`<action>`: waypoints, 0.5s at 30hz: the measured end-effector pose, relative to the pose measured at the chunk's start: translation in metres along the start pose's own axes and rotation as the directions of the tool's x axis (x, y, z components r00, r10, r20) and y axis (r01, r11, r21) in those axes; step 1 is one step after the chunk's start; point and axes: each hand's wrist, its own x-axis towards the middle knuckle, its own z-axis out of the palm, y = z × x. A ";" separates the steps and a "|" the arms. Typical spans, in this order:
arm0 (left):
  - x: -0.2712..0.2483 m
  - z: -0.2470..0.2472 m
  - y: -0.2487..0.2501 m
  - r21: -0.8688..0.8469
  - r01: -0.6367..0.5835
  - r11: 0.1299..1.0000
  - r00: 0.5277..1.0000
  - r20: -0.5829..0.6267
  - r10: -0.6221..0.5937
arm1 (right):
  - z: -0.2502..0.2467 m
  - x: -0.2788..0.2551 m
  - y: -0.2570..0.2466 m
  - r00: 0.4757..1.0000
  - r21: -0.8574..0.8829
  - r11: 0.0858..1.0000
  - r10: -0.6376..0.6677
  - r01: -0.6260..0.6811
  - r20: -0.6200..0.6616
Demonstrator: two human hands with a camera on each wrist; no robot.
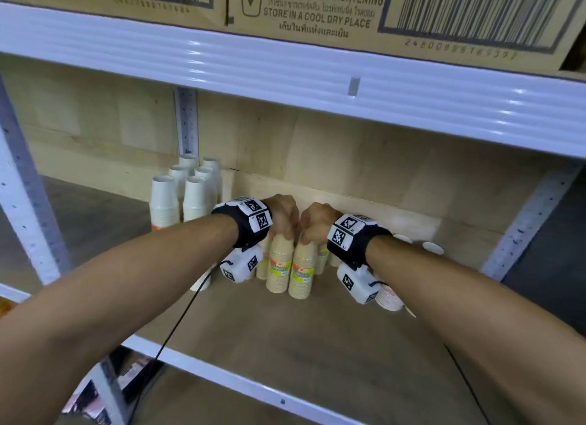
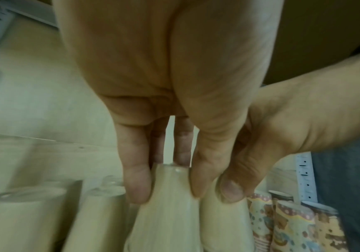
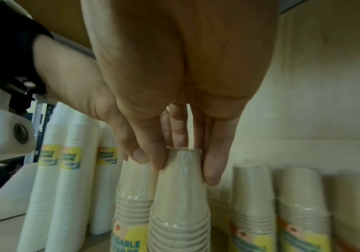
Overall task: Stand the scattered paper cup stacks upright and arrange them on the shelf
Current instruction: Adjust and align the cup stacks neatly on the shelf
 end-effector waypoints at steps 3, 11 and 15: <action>0.012 0.002 0.020 0.006 -0.024 1.000 1.000 0.012 0.024 | -0.010 -0.007 0.020 0.998 -0.024 0.998 0.064 -0.064 -0.028; 0.041 0.010 0.068 -0.026 -0.137 0.990 0.991 -0.001 0.137 | -0.023 -0.013 0.071 0.982 -0.035 0.981 0.188 -0.189 -0.026; 0.055 0.014 0.084 0.008 -0.171 0.985 0.985 -0.021 0.171 | -0.025 -0.013 0.091 0.976 -0.025 0.977 0.210 -0.212 -0.052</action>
